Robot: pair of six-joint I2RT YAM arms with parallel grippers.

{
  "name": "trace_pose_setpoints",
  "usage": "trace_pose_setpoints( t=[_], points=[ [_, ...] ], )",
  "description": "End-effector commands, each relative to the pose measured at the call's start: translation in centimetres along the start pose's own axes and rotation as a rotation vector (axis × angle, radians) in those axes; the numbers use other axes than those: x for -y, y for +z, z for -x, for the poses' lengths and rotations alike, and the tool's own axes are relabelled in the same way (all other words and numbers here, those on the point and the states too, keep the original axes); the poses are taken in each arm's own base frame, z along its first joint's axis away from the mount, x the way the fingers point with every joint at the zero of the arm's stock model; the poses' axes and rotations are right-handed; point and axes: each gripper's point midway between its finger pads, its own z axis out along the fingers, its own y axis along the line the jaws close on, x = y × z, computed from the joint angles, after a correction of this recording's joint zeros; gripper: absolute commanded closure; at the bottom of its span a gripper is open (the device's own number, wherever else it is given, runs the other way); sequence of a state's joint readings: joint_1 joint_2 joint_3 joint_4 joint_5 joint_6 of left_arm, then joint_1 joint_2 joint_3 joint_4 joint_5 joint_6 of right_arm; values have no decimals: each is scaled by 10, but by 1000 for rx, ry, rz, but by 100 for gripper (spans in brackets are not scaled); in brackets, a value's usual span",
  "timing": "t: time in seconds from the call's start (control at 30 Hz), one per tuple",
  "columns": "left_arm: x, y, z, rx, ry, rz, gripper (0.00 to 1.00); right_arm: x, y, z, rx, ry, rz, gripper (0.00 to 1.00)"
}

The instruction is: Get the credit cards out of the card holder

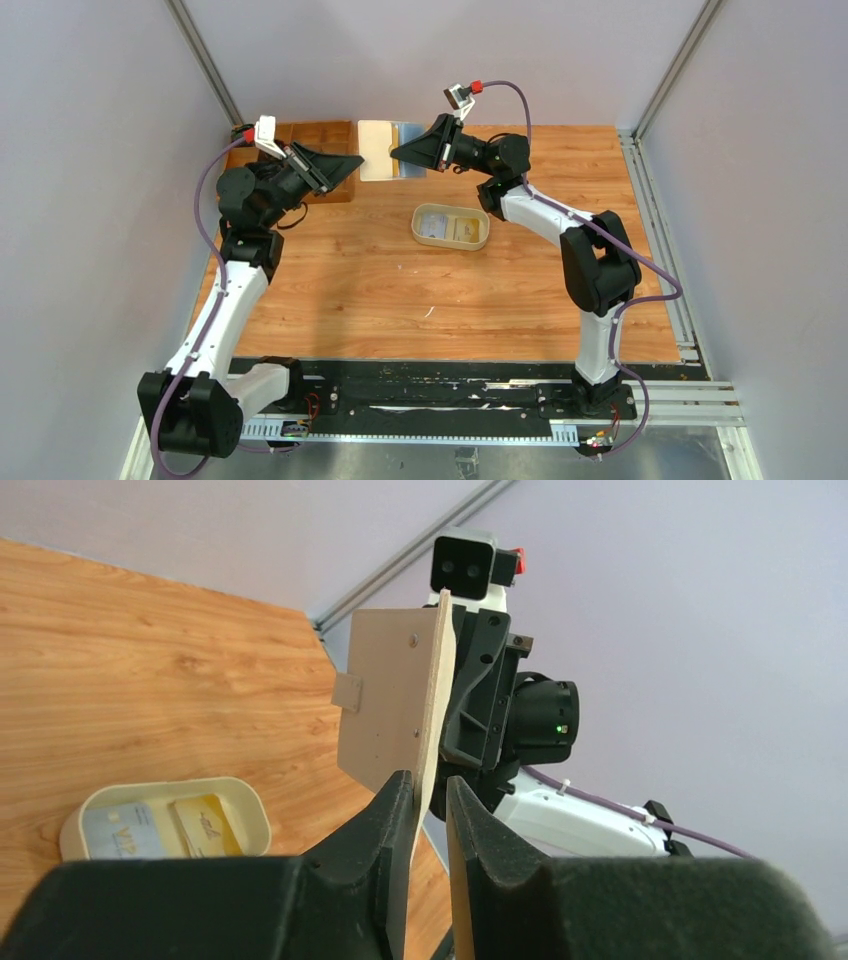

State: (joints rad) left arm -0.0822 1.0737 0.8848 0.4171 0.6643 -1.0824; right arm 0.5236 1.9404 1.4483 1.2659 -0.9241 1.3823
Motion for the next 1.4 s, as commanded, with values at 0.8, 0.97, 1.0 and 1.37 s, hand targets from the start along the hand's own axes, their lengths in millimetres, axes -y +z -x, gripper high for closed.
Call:
trace_pose_setpoints(
  t=[0.8,0.97,1.0,1.37],
  points=[
    [5,6,-2,-60,-4,-50,100,-8,4,-5,-17,-44,37,100],
    [8,6,-3,-69,-4,-64,98,-7,5,-4,-18,-44,37,100],
    [8,6,-2,-69,-4,-64,96,-7,5,-4,-18,-43,38,100],
    [7,7,-1,-68,-6,-62,91,-7,5,-5,-21,-41,39,100]
  ],
)
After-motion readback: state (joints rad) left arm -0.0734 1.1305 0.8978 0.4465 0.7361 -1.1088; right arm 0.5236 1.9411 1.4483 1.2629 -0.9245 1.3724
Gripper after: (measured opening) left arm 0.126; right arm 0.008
